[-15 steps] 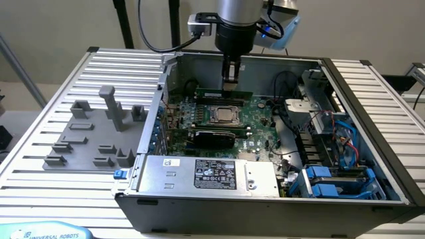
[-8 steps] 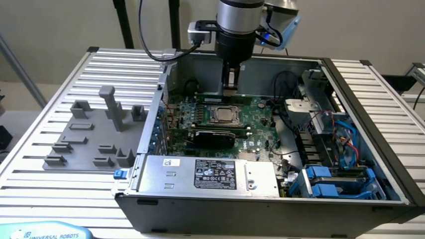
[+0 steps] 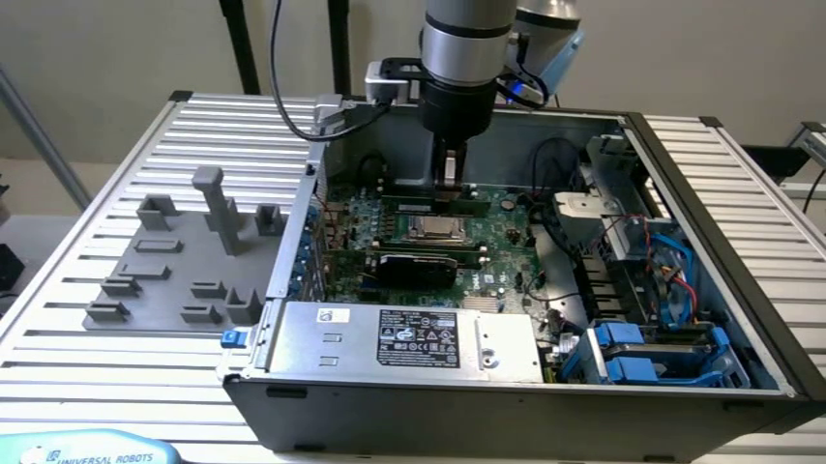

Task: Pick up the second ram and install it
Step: 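Insert the second ram into the second slot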

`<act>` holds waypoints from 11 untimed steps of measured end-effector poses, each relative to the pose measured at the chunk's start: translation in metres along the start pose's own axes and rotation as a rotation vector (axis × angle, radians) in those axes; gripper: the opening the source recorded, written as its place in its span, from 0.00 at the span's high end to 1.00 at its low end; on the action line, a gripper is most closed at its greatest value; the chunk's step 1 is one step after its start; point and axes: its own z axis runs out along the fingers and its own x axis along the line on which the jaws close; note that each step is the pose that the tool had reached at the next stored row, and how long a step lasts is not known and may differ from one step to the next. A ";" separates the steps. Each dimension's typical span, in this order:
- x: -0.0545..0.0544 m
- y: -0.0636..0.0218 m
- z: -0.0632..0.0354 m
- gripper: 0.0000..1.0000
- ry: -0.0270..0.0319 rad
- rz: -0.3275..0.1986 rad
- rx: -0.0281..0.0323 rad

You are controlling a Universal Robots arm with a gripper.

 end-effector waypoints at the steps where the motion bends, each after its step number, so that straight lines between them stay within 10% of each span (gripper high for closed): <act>1: 0.000 -0.0002 0.0019 0.86 -0.0001 0.000 0.0005; 11: 0.001 -0.0009 0.0199 0.86 -0.0003 0.000 0.0008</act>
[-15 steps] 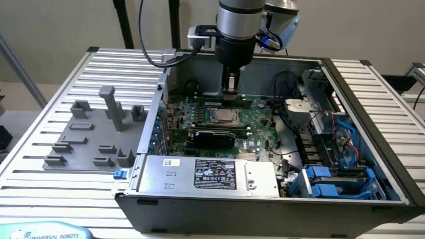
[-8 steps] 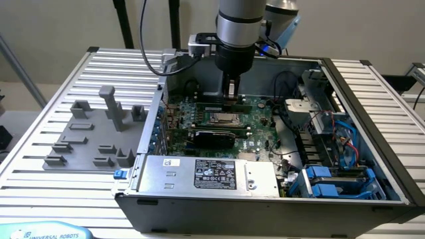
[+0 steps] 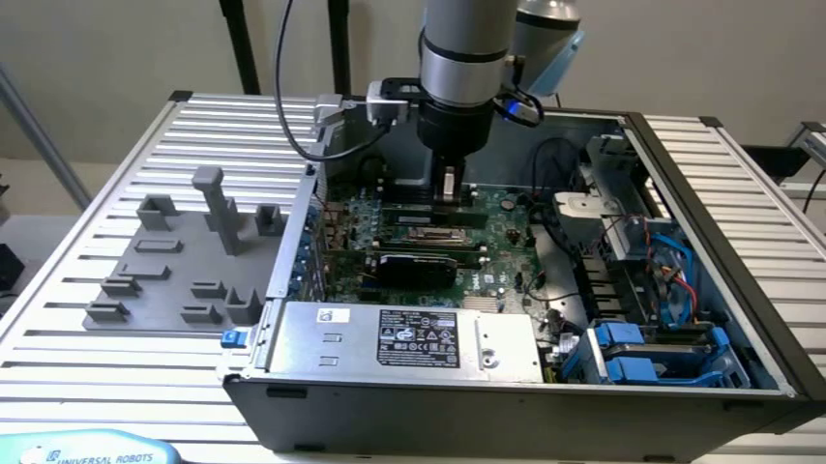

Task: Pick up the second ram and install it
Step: 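Insert the second ram into the second slot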

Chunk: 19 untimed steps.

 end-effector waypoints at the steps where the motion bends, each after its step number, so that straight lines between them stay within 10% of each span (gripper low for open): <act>1: 0.000 0.0000 0.0019 0.86 0.0000 0.000 0.0000; 19: 0.000 -0.0001 0.0268 0.86 0.0003 0.007 -0.0067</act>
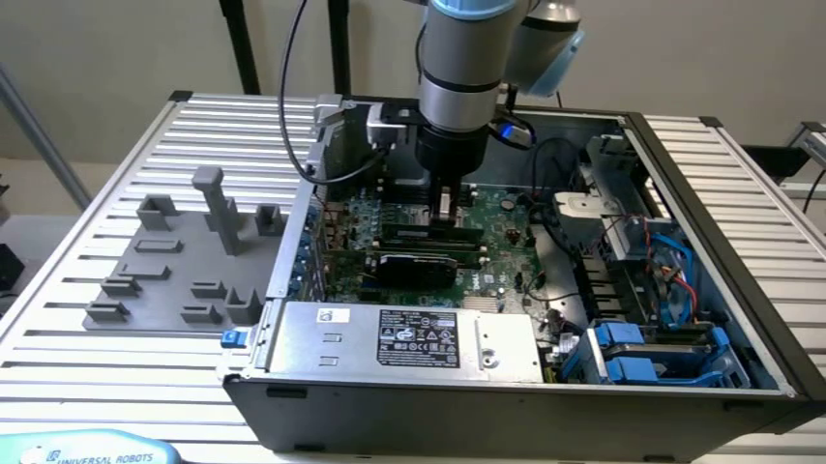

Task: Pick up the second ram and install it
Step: 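Insert the second ram into the second slot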

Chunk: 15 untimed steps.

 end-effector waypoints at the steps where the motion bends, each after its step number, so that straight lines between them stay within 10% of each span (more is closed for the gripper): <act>1: 0.000 -0.0002 0.0008 0.86 0.0000 0.000 -0.0008; 15: 0.000 -0.0011 0.0046 0.86 0.0004 -0.004 -0.0024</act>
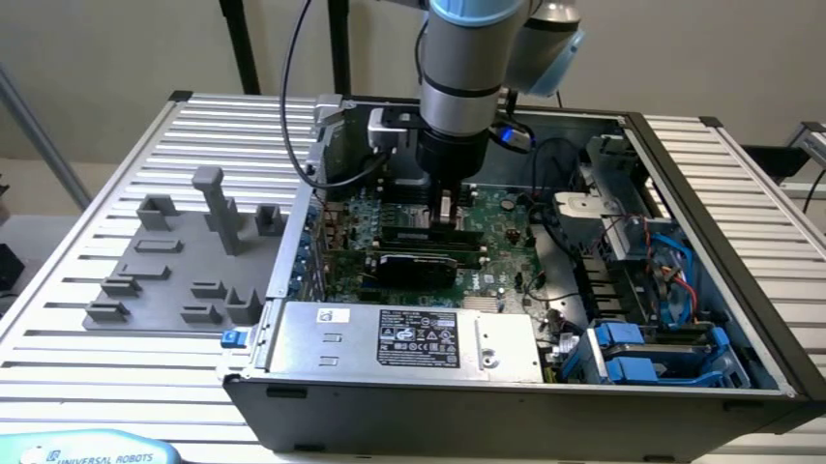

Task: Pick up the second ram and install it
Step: 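Insert the second ram into the second slot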

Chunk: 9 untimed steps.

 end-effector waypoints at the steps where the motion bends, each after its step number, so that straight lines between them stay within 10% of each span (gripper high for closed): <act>1: 0.000 0.0000 0.0003 0.86 0.0001 0.000 0.0000; 9: 0.000 -0.0001 0.0030 0.86 0.0002 -0.001 0.0001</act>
